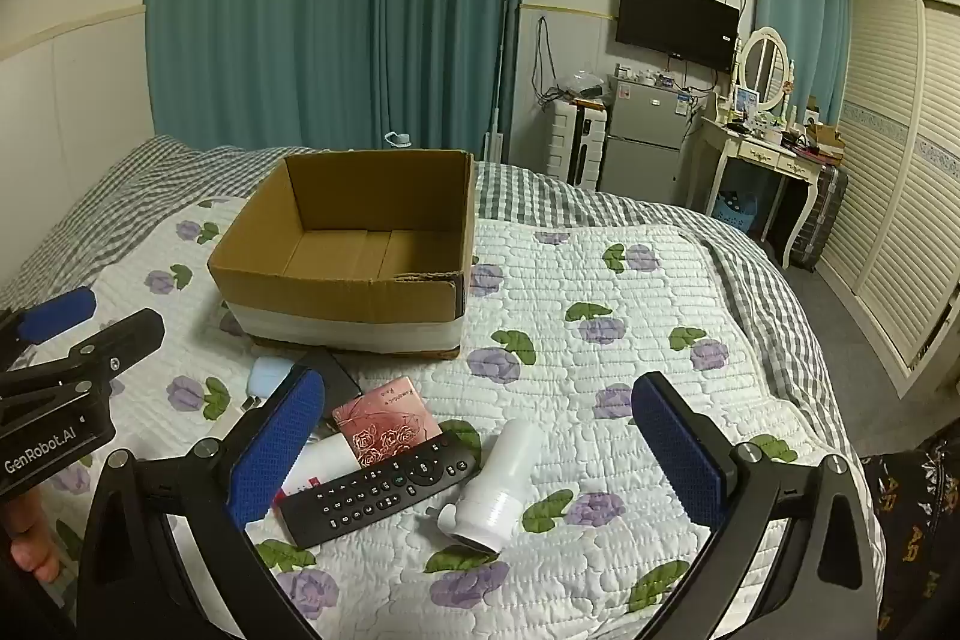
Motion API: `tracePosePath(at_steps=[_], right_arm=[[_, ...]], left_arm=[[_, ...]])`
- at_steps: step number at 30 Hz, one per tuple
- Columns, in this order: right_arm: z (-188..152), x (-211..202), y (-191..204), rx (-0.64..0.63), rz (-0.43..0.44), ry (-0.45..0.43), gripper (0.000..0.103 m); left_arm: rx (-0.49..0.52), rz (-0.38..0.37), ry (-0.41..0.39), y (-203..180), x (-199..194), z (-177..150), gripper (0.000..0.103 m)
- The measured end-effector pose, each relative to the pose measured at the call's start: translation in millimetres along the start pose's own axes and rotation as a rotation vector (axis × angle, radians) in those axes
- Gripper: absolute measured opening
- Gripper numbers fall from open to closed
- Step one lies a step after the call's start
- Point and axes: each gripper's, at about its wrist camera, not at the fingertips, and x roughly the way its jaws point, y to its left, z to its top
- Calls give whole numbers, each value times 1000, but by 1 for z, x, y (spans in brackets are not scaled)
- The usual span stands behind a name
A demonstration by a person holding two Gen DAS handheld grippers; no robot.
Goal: Organize rigid objects
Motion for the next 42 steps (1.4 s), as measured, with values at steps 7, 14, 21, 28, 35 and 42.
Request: tracePosePath(at_steps=[7,14,21,28,35,42], right_arm=[[0,0,0,-2,-1,3,103],[0,0,1,-4,-2,3,103],[0,0,1,-3,-2,4,103],[0,1,2,-5,-2,6,103],[0,2,2,-5,-1,8,103],[-7,1,5,-5,-2,13,103]], left_arm=[[2,2,-9,-1,-1,0,77],[0,14,-24,-2,-5,-1,77],[4,11,-21,0,-4,-1,77],[4,18,-20,1,-1,-2,77],[5,20,-20,2,-1,-3,77],[9,19,-18,3,0,-5,77]])
